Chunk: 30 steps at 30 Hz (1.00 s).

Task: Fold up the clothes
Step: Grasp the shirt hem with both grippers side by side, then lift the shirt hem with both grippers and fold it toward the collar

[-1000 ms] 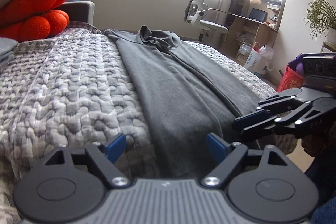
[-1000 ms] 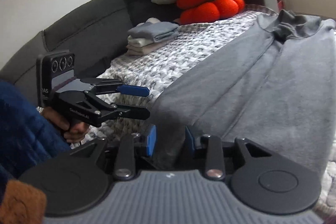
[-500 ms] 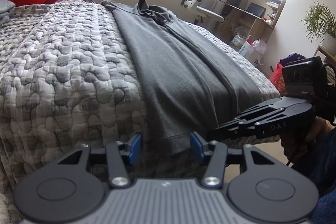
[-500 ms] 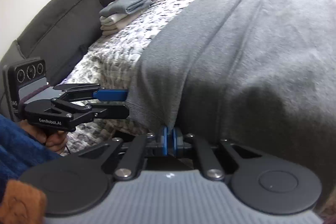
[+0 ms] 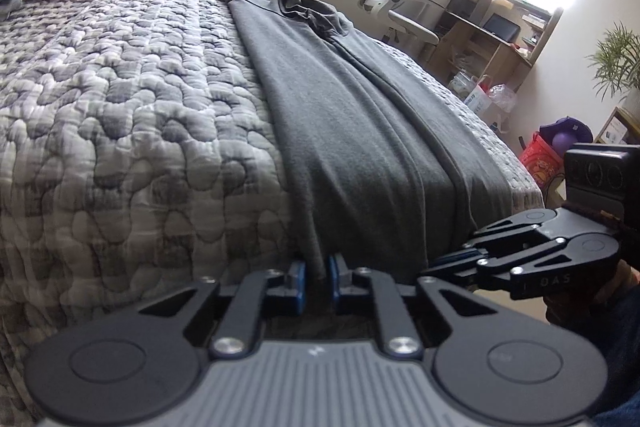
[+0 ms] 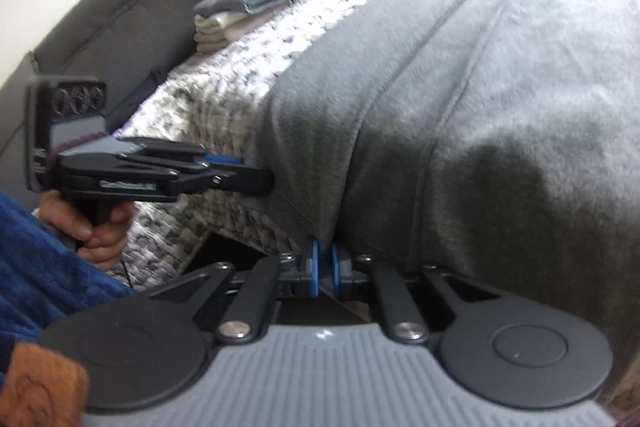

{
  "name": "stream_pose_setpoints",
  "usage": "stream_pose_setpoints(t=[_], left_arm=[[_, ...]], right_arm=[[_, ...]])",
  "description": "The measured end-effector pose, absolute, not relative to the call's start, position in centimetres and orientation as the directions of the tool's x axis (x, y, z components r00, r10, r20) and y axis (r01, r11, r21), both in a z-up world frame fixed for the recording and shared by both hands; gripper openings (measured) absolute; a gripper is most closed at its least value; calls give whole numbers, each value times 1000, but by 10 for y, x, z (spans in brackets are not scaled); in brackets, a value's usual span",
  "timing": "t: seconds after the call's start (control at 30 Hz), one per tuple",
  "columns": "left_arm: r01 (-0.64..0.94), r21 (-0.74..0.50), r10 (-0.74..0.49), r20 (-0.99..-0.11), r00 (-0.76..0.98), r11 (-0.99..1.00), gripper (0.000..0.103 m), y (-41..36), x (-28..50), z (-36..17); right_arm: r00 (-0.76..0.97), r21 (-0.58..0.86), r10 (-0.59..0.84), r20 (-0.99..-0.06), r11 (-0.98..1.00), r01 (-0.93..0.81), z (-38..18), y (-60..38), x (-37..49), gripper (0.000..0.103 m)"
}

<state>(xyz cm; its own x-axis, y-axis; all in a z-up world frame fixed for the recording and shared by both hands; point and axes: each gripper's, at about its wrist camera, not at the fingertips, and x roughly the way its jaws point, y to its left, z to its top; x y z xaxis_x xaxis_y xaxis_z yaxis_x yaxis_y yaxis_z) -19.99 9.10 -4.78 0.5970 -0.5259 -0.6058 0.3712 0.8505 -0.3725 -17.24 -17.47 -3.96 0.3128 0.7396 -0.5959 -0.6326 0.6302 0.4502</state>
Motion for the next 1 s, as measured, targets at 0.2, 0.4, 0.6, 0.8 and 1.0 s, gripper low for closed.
stream_pose_setpoints(t=[0.2,0.4,0.6,0.8,1.0], left_arm=[[376,-378,-534,-605,591,846,9,92,-200,-47],[391,-415,-570,-600,561,821,11,95,-196,-50],[383,-416,-565,-604,562,825,9,92,-197,-50],[394,-413,-571,-594,567,821,6,90,-205,-41],[412,-411,-582,-578,572,813,6,92,-217,-30]], right_arm=[[449,492,756,-477,653,-577,-14,-247,-198,52],[595,528,668,-448,734,-427,-21,-323,-222,52],[575,554,668,-473,732,-395,-47,-320,-211,43],[580,556,669,-465,731,-396,-49,-314,-216,10],[602,550,673,-429,724,-417,-28,-319,-238,9]])
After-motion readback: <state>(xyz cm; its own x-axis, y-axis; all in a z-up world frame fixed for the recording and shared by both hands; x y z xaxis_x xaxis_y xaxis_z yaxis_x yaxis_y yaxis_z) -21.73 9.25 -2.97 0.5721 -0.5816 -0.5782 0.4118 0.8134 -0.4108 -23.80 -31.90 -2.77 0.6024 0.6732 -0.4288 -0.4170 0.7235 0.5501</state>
